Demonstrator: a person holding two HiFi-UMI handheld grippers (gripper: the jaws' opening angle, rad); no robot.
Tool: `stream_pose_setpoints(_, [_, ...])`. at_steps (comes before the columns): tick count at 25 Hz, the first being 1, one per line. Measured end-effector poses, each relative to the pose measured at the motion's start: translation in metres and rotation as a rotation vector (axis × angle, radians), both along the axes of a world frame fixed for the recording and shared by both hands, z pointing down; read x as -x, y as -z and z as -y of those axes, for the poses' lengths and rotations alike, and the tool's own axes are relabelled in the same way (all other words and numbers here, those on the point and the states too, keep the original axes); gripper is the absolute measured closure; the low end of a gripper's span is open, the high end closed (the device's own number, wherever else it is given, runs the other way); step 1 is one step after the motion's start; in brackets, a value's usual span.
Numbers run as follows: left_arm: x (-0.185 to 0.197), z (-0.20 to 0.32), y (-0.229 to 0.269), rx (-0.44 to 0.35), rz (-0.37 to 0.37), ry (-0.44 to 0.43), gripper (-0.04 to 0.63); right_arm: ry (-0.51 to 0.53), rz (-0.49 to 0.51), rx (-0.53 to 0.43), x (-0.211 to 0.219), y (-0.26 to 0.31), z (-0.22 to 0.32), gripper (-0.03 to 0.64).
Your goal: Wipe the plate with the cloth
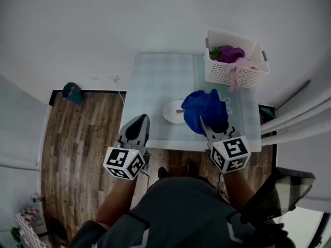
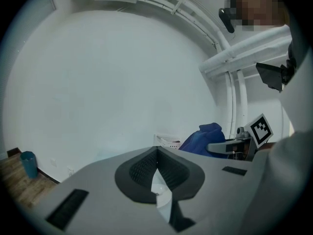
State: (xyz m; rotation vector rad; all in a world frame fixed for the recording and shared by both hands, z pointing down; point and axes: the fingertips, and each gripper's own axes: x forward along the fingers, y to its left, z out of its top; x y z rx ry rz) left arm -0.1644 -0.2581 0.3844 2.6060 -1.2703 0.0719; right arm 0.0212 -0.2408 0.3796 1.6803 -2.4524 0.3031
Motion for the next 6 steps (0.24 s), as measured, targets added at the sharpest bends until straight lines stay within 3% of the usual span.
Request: stream_pose_setpoints(6, [-0.0032,0.0021,0.0046,-0.002,0.004,0.026,0.586,0.033,-0.037,-0.028,0.0033,0.0057,-0.0035,0.5])
